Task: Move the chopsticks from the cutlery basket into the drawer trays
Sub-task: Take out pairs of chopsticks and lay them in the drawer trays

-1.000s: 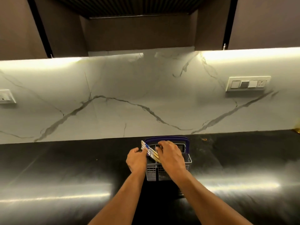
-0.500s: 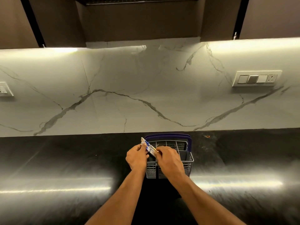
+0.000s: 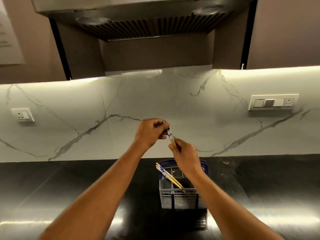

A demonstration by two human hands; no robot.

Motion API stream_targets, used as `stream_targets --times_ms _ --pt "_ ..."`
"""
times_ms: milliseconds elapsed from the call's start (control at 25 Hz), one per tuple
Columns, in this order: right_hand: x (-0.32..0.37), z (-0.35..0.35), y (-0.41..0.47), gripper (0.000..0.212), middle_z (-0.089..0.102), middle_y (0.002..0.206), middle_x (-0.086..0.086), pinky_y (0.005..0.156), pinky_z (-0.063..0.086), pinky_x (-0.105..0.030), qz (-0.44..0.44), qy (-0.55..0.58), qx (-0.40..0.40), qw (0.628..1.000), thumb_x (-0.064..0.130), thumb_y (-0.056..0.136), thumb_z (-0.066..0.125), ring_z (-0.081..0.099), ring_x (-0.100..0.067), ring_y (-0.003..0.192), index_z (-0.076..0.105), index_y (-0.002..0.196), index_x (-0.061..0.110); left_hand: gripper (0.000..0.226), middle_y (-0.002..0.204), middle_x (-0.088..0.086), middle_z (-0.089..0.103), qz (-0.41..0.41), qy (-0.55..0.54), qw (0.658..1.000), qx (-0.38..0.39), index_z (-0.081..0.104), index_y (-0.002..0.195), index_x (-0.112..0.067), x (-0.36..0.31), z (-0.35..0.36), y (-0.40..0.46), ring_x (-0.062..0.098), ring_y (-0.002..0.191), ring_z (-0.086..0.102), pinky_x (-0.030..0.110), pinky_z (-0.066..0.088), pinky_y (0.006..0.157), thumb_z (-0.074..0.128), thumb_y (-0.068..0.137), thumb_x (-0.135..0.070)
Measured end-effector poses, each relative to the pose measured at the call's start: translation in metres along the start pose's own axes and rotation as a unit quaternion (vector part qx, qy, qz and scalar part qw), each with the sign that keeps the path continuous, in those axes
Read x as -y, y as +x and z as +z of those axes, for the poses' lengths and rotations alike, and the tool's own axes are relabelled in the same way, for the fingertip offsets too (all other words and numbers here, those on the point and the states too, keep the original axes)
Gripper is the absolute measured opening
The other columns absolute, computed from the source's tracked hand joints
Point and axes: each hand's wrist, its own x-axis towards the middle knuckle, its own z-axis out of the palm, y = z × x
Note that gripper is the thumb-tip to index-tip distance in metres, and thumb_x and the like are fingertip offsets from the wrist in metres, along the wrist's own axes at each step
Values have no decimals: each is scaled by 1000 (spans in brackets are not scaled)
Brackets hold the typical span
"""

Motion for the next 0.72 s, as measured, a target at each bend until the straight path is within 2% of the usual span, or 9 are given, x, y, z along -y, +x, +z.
stream_targets --times_ms 80,160,200,320,440,720 --pt "16 -18 6 13 73 78 -2 69 57 -27 11 110 10 994 29 93 65 68 -17 70 72 94 18 15 78 6 74 26 10 999 33 74 98 -4 -31 -14 8 14 66 73 27 62 66 69 89 -14" --pt "29 -34 4 11 76 85 -8 75 60 -31 27 262 42 964 17 91 68 72 -21 74 75 96 11 14 79 8 74 40 26 997 55 74 95 -5 -52 -26 13 16 68 73 26 62 66 68 90 -16" --pt "33 -40 2 11 76 87 -11 75 61 -31 26 304 49 951 12 91 67 73 -23 75 75 97 8 15 80 9 75 41 29 997 64 74 95 -5 -60 -30 15 18 69 74 27 62 66 67 90 -17" --pt "41 -52 -5 14 75 90 -15 74 62 -29 24 301 38 952 9 91 65 75 -26 78 74 101 4 18 87 16 75 50 36 995 82 72 104 -3 -75 -30 14 25 73 74 31 63 70 67 91 -15" --pt "44 -58 -15 12 76 89 -16 75 62 -31 36 300 27 953 10 92 65 75 -27 79 73 99 6 33 90 16 75 69 8 994 86 64 121 -17 -81 -21 4 23 74 75 31 63 70 67 89 -9" --pt "38 -62 -32 14 76 90 -16 80 62 -34 73 307 33 948 9 91 66 76 -27 81 73 101 3 28 92 12 76 84 12 993 81 70 117 -13 -72 -11 -12 19 74 75 25 62 67 67 89 -11"
